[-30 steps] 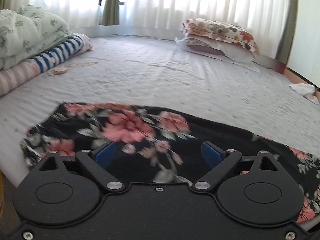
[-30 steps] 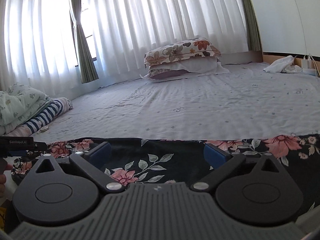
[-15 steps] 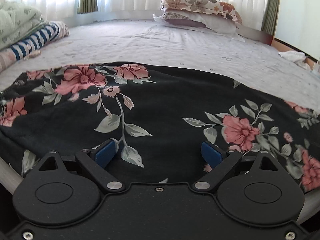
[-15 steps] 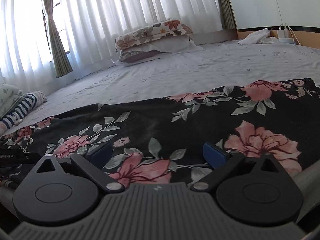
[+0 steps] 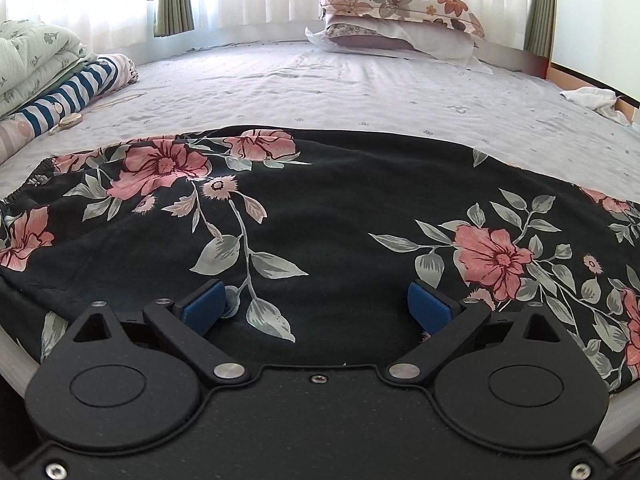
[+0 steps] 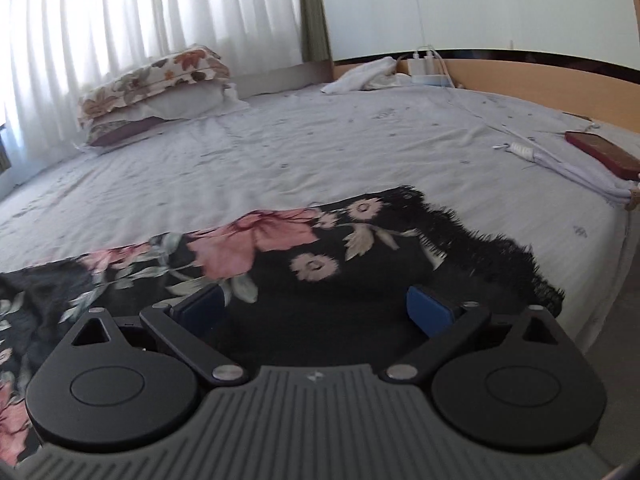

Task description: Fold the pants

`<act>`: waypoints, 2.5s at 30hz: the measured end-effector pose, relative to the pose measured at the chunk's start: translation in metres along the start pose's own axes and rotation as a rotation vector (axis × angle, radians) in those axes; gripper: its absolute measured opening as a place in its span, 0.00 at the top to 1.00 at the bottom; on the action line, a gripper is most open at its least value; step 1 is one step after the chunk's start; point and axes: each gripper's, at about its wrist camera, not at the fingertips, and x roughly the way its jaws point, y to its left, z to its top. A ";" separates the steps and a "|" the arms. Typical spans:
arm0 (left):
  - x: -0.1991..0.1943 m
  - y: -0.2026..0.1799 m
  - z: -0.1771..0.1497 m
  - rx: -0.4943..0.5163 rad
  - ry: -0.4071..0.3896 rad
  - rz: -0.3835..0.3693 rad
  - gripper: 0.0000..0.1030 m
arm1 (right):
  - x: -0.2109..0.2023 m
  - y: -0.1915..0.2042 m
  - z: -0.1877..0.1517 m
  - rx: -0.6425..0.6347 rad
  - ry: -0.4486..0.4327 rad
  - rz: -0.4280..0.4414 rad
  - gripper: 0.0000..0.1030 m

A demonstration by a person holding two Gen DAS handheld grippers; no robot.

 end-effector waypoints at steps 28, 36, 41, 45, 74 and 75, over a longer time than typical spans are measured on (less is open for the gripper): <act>0.001 0.003 -0.001 0.009 -0.006 -0.011 0.03 | -0.012 0.006 0.021 -0.034 -0.005 -0.417 0.00; 0.002 0.003 -0.001 0.009 -0.005 -0.009 0.03 | -0.017 0.079 0.041 -0.137 0.098 0.154 0.00; 0.001 0.003 -0.001 0.010 -0.005 -0.010 0.03 | 0.016 0.113 0.037 -0.192 0.223 0.318 0.13; 0.001 0.004 -0.002 0.015 -0.009 -0.014 0.03 | 0.048 0.092 0.042 -0.154 0.257 0.222 0.16; -0.038 -0.096 0.002 0.155 -0.064 -0.273 0.04 | -0.033 -0.088 0.028 0.245 -0.107 -0.037 0.00; -0.039 -0.106 0.001 0.171 -0.062 -0.294 0.04 | -0.033 -0.086 0.027 0.218 -0.100 -0.060 0.00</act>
